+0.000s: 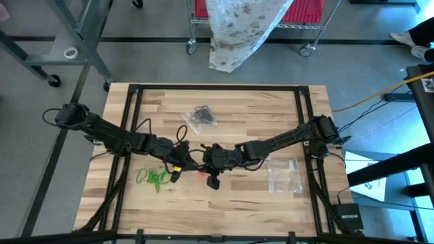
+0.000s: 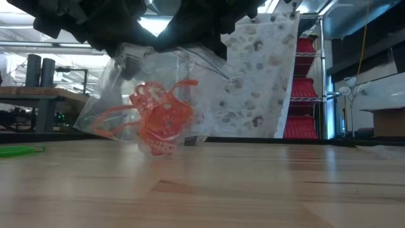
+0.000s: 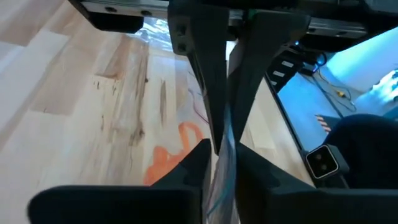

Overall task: Sort rubber bands
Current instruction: Close the transparent zip bag

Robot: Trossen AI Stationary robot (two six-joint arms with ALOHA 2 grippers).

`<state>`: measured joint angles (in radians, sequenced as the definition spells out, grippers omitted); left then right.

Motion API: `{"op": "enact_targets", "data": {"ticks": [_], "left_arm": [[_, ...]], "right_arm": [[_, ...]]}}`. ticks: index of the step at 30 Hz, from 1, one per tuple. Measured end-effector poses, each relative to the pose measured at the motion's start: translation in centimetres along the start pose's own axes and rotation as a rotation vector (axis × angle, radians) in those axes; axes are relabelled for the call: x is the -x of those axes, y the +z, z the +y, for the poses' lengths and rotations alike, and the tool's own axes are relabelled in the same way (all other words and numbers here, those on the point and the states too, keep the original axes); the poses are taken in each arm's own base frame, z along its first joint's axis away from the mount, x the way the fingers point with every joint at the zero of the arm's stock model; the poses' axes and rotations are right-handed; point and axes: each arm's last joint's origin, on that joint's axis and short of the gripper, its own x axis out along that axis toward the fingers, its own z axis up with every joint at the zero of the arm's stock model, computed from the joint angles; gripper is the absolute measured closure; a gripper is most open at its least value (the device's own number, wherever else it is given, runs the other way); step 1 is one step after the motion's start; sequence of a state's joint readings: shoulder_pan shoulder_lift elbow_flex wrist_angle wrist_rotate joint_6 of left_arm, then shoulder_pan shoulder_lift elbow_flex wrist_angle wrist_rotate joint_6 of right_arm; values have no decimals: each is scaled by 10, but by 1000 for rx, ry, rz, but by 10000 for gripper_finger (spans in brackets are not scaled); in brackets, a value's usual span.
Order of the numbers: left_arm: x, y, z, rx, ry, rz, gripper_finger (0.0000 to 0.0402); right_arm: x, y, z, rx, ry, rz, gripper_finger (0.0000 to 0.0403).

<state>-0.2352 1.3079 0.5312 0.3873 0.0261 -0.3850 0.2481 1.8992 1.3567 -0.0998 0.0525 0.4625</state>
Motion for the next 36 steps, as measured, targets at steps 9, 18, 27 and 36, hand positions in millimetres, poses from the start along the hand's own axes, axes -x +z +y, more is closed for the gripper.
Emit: {"op": "enact_targets", "data": {"ticks": [9,18,27,36], "left_arm": [[0,-1,0,-42,2,7,400],[3,-3,1,-56,20,46,401],[4,-4,4,-55,29,60,401],[4,0,3,-63,-8,44,402]], "right_arm": [[0,0,0,0,-2,3,403],[1,-8,-5,2,-46,109,403],[2,-16,-6,-2,-14,200,403],[1,-12,-8,-18,7,163,387]]}}
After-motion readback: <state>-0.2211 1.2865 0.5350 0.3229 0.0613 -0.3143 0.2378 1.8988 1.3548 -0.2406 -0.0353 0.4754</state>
